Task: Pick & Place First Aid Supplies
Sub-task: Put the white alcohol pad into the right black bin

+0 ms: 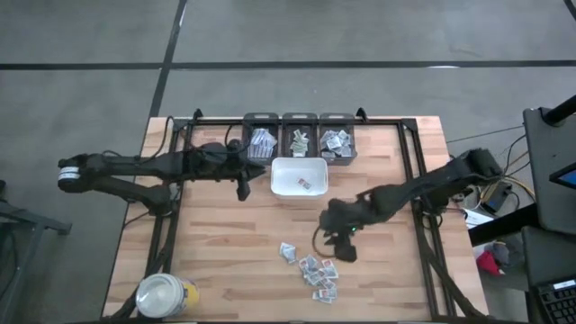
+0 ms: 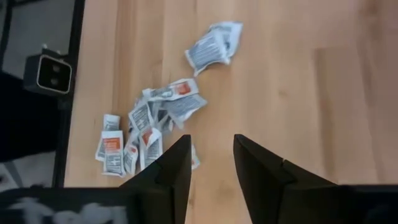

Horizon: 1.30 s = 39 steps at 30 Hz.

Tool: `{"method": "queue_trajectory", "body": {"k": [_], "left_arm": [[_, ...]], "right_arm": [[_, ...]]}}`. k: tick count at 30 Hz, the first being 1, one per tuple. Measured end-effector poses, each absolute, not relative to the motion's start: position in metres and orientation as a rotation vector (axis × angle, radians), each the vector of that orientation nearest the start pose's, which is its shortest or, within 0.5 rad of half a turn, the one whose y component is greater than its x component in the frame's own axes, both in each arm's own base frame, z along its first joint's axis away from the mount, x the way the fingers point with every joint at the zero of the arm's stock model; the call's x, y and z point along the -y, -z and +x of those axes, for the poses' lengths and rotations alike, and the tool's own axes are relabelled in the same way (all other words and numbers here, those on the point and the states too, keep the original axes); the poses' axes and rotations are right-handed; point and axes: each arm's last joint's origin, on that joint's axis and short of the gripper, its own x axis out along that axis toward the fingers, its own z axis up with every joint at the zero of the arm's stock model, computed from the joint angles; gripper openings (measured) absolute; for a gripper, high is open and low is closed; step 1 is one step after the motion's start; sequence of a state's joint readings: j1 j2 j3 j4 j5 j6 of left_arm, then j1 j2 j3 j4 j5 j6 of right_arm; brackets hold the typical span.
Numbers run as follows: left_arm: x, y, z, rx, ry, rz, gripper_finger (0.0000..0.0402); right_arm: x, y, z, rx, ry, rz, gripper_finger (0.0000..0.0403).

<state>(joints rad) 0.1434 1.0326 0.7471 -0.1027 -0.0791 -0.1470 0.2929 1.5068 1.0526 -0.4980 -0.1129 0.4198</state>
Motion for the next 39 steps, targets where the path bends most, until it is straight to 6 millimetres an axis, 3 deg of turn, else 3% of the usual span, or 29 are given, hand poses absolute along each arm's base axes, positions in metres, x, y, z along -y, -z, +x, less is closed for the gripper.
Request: {"method": "queue_trajectory", "body": {"k": [4, 9, 14, 30, 39], "left_arm": [[-0.03, -0.289, 0.213, -0.338, -0.258, -0.148, 0.0057], [-0.027, -0.28, 0.2, -0.343, -0.235, -0.164, 0.0058], [-0.024, -0.269, 0.189, -0.348, -0.207, -0.191, 0.0056], [-0.021, -0.251, 0.174, -0.357, -0.141, -0.157, 0.0057], [-0.02, -0.248, 0.173, -0.369, -0.124, -0.112, 0.0057]], "right_arm": [[-0.102, -0.221, 0.31, -1.071, -0.197, 0.294, 0.0111], [-0.109, -0.208, 0.33, -1.129, -0.227, 0.325, 0.0111], [-0.099, -0.21, 0.342, -1.128, -0.159, 0.419, 0.0121], [-0.109, -0.207, 0.34, -1.193, -0.01, 0.703, 0.0153], [-0.114, -0.188, 0.328, -1.239, 0.115, 0.808, 0.0155]]}}
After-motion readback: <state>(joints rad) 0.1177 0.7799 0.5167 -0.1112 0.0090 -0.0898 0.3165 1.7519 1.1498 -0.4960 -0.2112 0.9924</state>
